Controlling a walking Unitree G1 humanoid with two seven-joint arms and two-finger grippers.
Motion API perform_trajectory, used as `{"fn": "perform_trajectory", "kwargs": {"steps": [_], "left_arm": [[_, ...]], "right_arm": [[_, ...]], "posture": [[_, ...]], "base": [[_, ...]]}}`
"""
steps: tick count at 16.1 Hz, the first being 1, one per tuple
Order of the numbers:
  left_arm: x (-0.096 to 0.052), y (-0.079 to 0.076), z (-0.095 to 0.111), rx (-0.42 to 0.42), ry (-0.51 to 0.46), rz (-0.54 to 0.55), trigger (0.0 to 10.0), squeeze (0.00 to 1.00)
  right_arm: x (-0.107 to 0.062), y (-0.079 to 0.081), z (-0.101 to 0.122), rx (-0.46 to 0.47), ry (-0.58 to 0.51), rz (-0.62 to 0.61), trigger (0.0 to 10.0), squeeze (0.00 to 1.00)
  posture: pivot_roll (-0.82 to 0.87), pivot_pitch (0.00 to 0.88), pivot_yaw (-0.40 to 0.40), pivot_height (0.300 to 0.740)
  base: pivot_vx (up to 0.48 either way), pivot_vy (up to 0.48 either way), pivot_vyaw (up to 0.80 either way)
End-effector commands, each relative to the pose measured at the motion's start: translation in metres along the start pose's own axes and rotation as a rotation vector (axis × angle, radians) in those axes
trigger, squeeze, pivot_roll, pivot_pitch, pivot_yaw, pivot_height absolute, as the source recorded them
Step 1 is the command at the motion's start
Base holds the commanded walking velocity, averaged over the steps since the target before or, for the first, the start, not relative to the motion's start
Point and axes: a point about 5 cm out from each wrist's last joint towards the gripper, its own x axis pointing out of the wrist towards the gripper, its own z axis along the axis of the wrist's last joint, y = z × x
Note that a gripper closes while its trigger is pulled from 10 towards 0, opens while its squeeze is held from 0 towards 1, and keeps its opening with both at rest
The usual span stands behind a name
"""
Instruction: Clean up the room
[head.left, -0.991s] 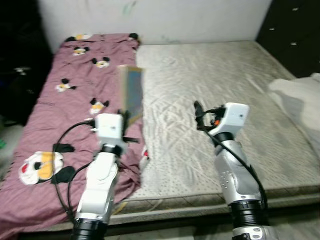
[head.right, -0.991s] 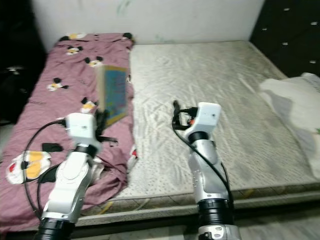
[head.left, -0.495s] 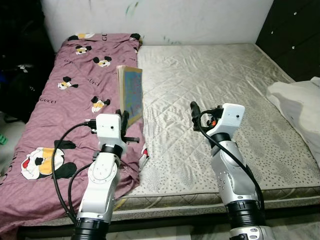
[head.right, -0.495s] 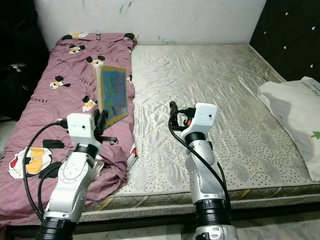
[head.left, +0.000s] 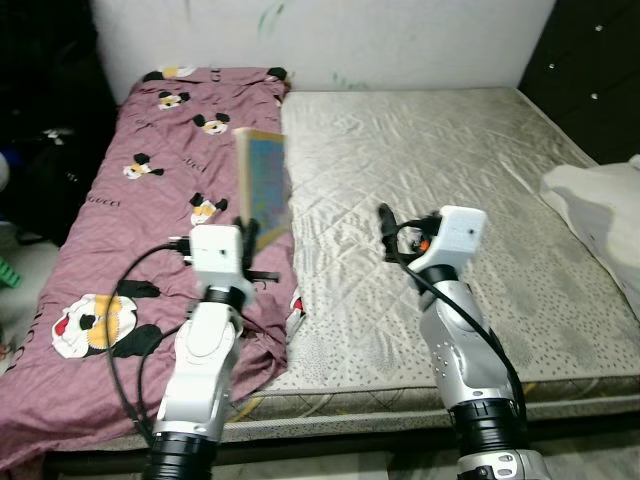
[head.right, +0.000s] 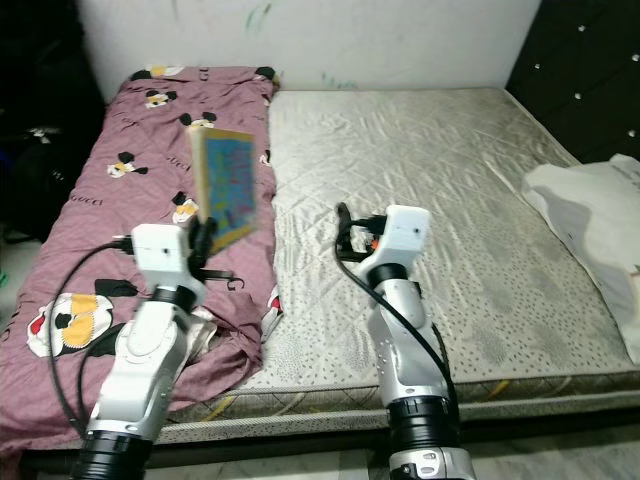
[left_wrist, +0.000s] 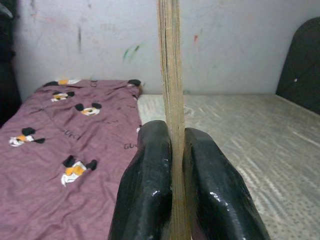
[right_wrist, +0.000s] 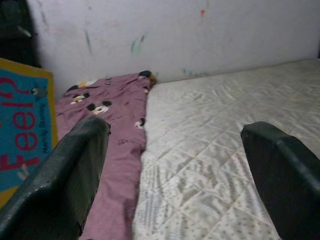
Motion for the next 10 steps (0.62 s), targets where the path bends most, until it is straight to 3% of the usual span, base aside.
{"fn": "perform_trajectory", "kwargs": {"steps": [1, 3, 10], "left_arm": [[0.0043, -0.0065, 0.0108, 0.018, -0.056, -0.024, 10.0, 0.0], [0.0045, -0.0071, 0.0104, 0.001, -0.055, -0.032, 10.0, 0.0], [0.0055, -0.0084, 0.0113, -0.006, -0.058, -0.038, 10.0, 0.0]], "right_arm": [[0.0014, -0.0015, 0.0013, -0.005, 0.001, -0.004, 10.0, 0.0], [0.0016, -0.0015, 0.0015, -0.005, 0.0, -0.003, 10.0, 0.0], [0.0019, -0.0025, 0.0013, -0.029, 0.001, -0.003, 10.0, 0.0]], "posture": [[-0.04, 0.046, -0.012, 0.74], [-0.04, 0.046, -0.012, 0.74], [-0.05, 0.047, -0.012, 0.74]], "base": [[0.0, 0.0, -0.59], [0.0, 0.0, 0.0], [0.0, -0.274, 0.0]]}}
